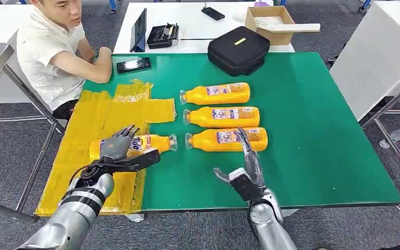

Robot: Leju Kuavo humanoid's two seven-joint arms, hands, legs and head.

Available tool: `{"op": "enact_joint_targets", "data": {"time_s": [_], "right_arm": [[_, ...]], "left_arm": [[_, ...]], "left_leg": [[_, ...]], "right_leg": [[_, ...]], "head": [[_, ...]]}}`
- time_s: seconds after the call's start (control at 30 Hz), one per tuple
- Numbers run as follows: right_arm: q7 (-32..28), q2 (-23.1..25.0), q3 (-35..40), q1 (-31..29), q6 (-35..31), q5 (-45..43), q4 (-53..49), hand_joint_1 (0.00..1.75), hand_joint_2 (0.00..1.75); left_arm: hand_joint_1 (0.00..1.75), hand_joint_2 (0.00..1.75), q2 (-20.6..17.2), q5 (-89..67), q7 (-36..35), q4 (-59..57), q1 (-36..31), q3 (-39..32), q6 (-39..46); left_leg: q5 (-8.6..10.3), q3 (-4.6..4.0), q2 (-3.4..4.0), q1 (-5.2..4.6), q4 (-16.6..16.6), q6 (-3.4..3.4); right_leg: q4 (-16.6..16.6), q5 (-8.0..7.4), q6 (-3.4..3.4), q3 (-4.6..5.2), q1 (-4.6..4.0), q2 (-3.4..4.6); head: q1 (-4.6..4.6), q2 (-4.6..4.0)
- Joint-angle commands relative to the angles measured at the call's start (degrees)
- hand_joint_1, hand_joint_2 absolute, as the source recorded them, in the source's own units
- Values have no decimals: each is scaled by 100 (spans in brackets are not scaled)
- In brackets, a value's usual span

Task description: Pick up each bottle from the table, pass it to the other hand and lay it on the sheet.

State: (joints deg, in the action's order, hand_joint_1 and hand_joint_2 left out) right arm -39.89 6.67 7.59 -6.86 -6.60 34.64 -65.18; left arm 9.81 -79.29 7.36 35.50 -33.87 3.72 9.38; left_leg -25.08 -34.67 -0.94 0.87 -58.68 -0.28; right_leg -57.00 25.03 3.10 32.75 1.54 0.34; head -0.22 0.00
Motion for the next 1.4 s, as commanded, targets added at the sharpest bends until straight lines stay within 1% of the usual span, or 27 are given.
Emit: {"op": "enact_joint_targets", "data": {"time_s": [0.03,0.07,0.13,0.27,0.33,0.37,0.47,0.53,0.63,0.67,0.73,0.77,0.8,0.83,0.87,0.9,1.07,1.27,1.3,1.33,1.37,1.4], "right_arm": [[-11,19,-177,90,-18,174,-22,0,175],[4,47,-224,165,-2,185,-130,0,175],[7,68,-258,266,17,216,-251,0,175],[8,74,-267,283,22,225,-256,0,175],[9,82,-292,297,30,266,-235,0,175],[-5,95,-333,296,34,301,-221,0,175],[-10,112,-364,270,40,330,-254,0,175],[79,33,-301,236,-37,546,-248,0,175],[73,15,-312,226,-29,539,-247,0,175],[156,-8,-303,216,-126,671,-210,0,175],[650,-235,-76,99,-926,1676,-34,0,175],[1133,-439,4,-45,-1418,2406,103,0,175],[1300,-557,45,-144,-1503,2624,180,0,175],[1631,-704,30,-271,-1543,2857,260,0,175],[1825,-803,10,-336,-1518,3024,260,0,175],[2017,-904,-14,-389,-1477,3202,284,0,175],[2017,-945,-38,-411,-1455,3202,297,0,175],[2023,-883,-21,-379,-1541,3215,328,0,175],[2218,-936,20,-382,-1486,3376,319,0,175],[2537,-1024,-29,-376,-1312,3539,265,0,175],[2770,-1109,-47,-374,-1126,3714,283,0,175],[2838,-1170,-75,-358,-1039,3779,286,0,175]], "left_arm": [[0,175,197,368,45,2118,795,266,88],[0,175,196,382,44,2578,1008,356,111],[0,175,191,433,58,3094,1263,484,54],[0,175,187,446,46,3194,1323,519,23],[0,175,156,494,63,3284,1359,607,-35],[0,175,173,636,88,3389,1389,669,-95],[0,175,153,652,81,3506,1364,842,-132],[0,175,122,654,61,3592,1370,967,-158],[0,175,131,651,59,3598,1373,979,-159],[0,175,109,677,70,3631,1390,1000,-158],[0,175,99,1016,269,3766,1440,1054,-168],[0,175,137,1307,394,3958,1545,1044,-210],[0,175,182,1703,567,4158,1665,1037,-310],[0,175,272,2194,741,4435,1860,998,-364],[0,175,323,2437,817,4672,2039,994,-398],[0,175,382,2645,860,4876,2204,998,-433],[0,175,378,2651,847,4969,2286,1054,-432],[0,175,349,2667,838,4908,2225,1047,-432],[0,175,425,2823,898,4915,2248,980,-432],[0,175,601,3164,1026,5090,2444,895,-470],[0,175,654,3429,1075,5220,2600,922,-546],[0,175,685,3541,1100,5273,2720,962,-548]], "left_leg": [[-3,-2,5,1,0,3],[-2,-5,6,0,1,2],[-5,-7,8,1,0,2],[-9,-2,10,3,-2,5],[-4,-15,8,1,-1,4],[-7,-8,14,4,-2,5],[-2,-21,4,2,-2,3],[-2,-21,4,2,-4,5],[-2,-16,6,-1,1,4],[-2,-15,5,0,1,3],[-4,-11,8,2,1,3],[-6,-2,11,4,4,5],[-4,-8,12,0,3,6],[-5,-11,16,1,1,6],[-3,-14,13,-2,2,6],[-8,-8,28,-2,1,10],[-3,-15,9,-10,2,6],[-4,-6,13,-5,3,4],[-5,-7,13,-5,2,4],[-4,-11,10,-8,2,5],[-5,-14,10,-8,0,5],[-8,-8,15,-6,1,8]], "right_leg": [[2,2,-11,0,-3,-2],[2,1,-9,5,-2,-1],[2,3,-14,9,-5,-1],[4,6,-18,2,-8,-3],[1,1,-11,16,-4,-1],[4,2,-17,8,-9,1],[1,1,-9,20,-4,-5],[1,1,-13,19,-6,-7],[3,1,-12,16,-2,-3],[3,1,-11,15,-3,-3],[5,2,-13,11,-5,-1],[10,3,-21,1,-9,-2],[7,1,-14,9,-4,1],[8,-1,-10,11,-4,6],[5,-1,-8,15,-1,5],[10,-3,-11,10,-2,17],[6,0,-8,13,7,1],[10,-1,-21,4,2,0],[9,-1,-17,7,3,3],[7,0,-12,11,6,1],[6,0,-8,14,5,3],[9,1,-14,7,2,4]], "head": [[0,0],[0,0],[0,0],[0,0],[0,0],[0,0],[0,0],[0,0],[0,0],[0,0],[0,0],[-2,0],[0,0],[0,0],[0,0],[-2,0],[0,0],[-2,0],[-2,0],[-2,0],[-2,0],[-2,0]]}}
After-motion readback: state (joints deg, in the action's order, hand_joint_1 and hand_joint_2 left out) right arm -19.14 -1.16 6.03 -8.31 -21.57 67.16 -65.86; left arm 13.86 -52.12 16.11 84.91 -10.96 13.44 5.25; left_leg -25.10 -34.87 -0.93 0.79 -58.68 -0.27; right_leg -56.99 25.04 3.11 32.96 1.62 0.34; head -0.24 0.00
